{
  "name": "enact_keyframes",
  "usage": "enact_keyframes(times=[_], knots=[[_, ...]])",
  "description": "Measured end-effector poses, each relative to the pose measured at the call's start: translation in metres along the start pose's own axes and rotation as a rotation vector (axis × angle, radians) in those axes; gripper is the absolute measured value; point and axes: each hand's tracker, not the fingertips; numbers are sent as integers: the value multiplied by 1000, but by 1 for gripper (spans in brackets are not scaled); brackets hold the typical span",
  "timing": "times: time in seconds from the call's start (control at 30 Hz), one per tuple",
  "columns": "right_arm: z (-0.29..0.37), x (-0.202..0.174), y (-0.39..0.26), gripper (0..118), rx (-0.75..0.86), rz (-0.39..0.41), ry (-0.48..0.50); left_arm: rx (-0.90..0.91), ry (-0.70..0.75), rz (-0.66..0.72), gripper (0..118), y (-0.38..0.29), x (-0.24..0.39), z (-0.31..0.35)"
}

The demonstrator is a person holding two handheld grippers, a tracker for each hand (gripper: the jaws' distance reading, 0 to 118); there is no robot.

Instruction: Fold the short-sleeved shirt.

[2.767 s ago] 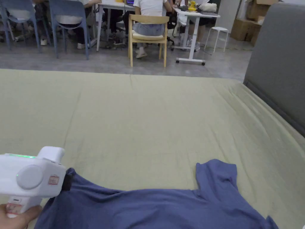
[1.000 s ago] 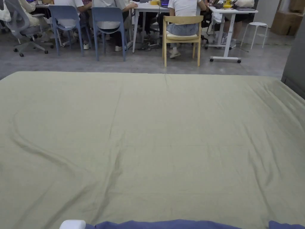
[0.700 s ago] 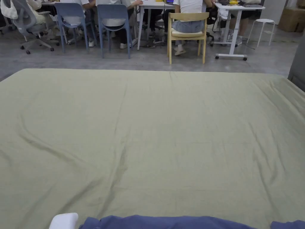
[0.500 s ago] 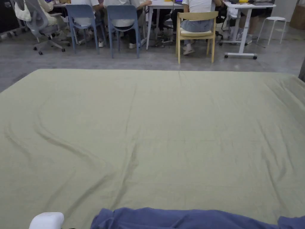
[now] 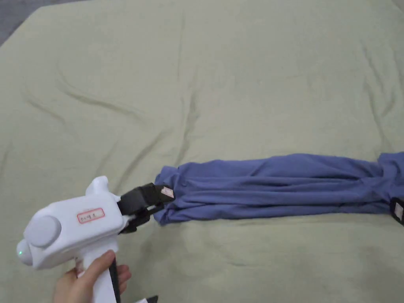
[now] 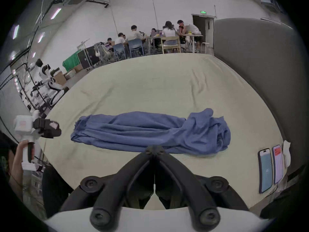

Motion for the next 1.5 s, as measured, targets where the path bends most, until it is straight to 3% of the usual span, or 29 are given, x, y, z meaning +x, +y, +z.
enact_keyframes(times=[0.1, 0.23, 0.33, 0.4, 0.47, 0.5, 0.63, 0.7, 0.8, 0.93, 1.07, 1.3, 1.5], knots=[[-8, -4, -1, 3, -33, 21, 1, -1, 215, -115, 95, 12, 3, -24], [-26, -9, -5, 3, -89, 43, -1, -109, 211, -192, 95, 13, 14, -62], [-37, -10, -8, 3, -128, 42, 12, -147, 346, -436, 93, -1, 39, -85], [-41, -12, -11, 3, -144, 46, 14, -149, 437, -581, 71, -9, 51, -91], [-42, -14, -13, 3, -158, 56, 14, -160, 321, -497, 25, 3, 50, -80], [-42, -14, -14, 3, -162, 58, 17, -140, 345, -463, 18, 8, 43, -72], [-40, -13, -15, 3, -174, 66, 13, -119, 162, -282, 16, 30, 23, -36], [-36, -10, -15, 3, -168, 57, 12, -90, 141, -244, 16, 36, 18, -17], [-31, -6, -13, 3, -157, 47, 13, -49, 298, -333, 16, 46, 15, 14], [-25, 1, -9, 3, -133, 36, 8, 49, 434, -310, 16, 59, 9, 58], [-22, 7, -5, 3, -111, 21, -1, 39, 607, -516, 16, 48, 52, 68], [-12, 27, -5, 3, -73, -20, -10, -113, 642, -900, 16, -6, 154, -19], [-3, 52, -18, 3, -81, -67, -47, -327, 401, -914, 16, -53, 191, -124]])
